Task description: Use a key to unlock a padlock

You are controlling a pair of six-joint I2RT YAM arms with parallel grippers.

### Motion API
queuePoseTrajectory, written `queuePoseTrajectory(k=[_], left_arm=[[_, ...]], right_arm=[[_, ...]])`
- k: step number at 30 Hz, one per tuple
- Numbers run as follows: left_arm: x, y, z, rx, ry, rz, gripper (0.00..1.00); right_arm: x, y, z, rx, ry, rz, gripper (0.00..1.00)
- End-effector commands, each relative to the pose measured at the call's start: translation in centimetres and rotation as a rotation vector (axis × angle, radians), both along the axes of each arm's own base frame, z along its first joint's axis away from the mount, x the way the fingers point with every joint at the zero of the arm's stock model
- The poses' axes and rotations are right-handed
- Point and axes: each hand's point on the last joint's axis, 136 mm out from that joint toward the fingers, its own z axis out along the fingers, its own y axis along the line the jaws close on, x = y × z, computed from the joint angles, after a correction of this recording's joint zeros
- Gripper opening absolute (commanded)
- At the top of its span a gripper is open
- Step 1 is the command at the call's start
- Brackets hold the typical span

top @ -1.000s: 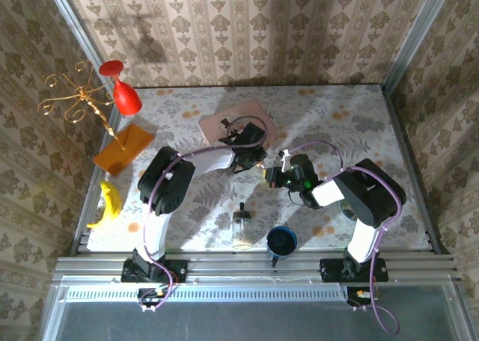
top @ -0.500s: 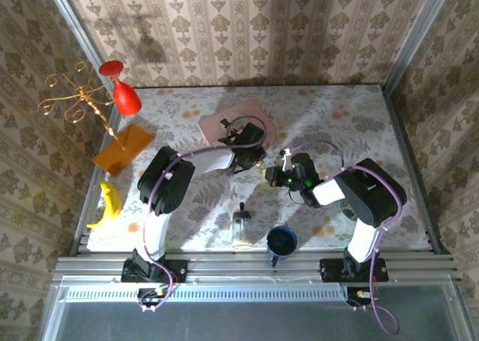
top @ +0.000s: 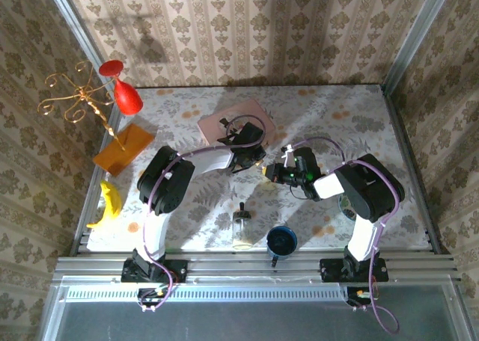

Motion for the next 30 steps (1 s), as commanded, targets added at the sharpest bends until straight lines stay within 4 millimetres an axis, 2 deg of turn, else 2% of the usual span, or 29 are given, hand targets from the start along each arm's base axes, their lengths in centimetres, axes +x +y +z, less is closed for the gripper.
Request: queuePoseTrajectory(k=[1, 11, 25, 30], left_arm=[[-3.8, -2.9, 1.2, -0.099, 0.078, -0.129, 0.00], [-4.4, -2.6, 1.7, -0.084, 0.057, -0.193, 0.00], [-4.1, -2.8, 1.8, -0.115, 0.055, -0.158, 0.00], [-4.0, -2.9, 2.0, -0.126, 0.055, -0.145, 0.00]], right_arm=[[3.1, 0.5, 3.9, 0.062, -0.141, -0.027, 0.00], [3.8, -0.4, 5.0, 0.102, -0.140, -0.020, 0.00], [3.1, 1.4, 5.2, 0.161, -0.149, 0.038, 0.00], [2.8, 1.4, 5.3, 0.143, -0.170, 0.017, 0.00]])
